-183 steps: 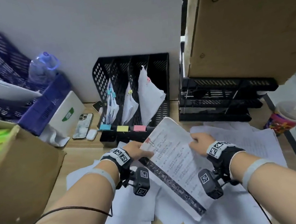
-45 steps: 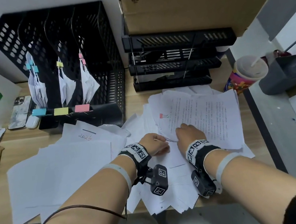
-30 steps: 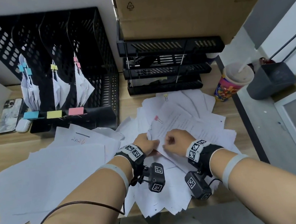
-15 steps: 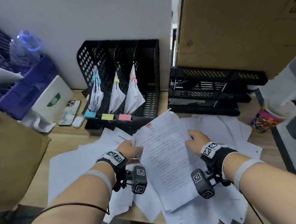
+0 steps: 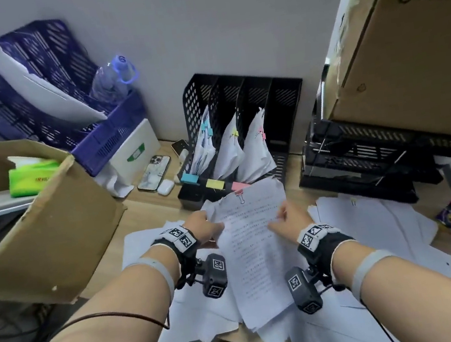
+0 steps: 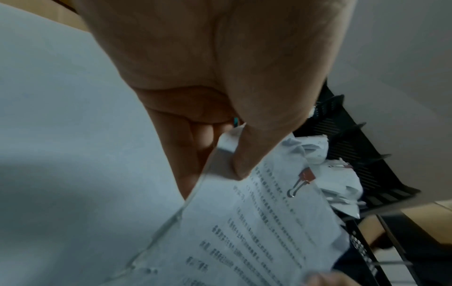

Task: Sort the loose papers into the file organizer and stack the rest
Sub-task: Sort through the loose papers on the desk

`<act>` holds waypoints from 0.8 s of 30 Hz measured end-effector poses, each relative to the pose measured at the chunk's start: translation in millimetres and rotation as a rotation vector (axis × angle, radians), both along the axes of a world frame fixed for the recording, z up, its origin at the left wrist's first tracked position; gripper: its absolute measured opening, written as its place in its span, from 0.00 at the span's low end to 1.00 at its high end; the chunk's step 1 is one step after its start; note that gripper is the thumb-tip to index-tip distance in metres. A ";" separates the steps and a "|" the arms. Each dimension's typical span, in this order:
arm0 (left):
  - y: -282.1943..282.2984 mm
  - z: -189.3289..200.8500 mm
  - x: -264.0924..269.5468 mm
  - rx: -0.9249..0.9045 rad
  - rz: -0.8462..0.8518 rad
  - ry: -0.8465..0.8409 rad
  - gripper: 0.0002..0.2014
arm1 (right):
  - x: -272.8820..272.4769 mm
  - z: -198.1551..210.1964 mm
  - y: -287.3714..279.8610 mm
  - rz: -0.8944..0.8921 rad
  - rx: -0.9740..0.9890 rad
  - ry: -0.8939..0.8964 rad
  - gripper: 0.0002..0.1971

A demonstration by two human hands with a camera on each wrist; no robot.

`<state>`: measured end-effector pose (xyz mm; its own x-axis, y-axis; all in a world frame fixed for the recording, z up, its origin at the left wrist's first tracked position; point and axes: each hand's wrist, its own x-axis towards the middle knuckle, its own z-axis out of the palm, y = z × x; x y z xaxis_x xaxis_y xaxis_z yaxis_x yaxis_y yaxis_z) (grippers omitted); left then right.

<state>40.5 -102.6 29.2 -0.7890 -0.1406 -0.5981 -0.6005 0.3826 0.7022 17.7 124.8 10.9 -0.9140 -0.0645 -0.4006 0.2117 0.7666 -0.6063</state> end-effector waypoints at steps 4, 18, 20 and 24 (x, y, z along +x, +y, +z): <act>11.2 11.2 -16.5 0.107 -0.111 0.029 0.10 | 17.4 14.4 -42.4 0.219 -0.010 -0.280 0.51; 68.2 40.0 -104.4 -0.411 -0.666 0.520 0.32 | -16.4 71.9 -0.3 -0.244 0.177 0.021 0.13; 73.0 38.6 -120.6 -0.540 -0.753 0.474 0.38 | -18.6 86.9 7.8 -0.275 0.170 0.100 0.08; 72.6 37.6 -138.4 -0.615 -0.773 0.388 0.29 | -25.9 111.9 13.2 -0.318 0.009 0.164 0.10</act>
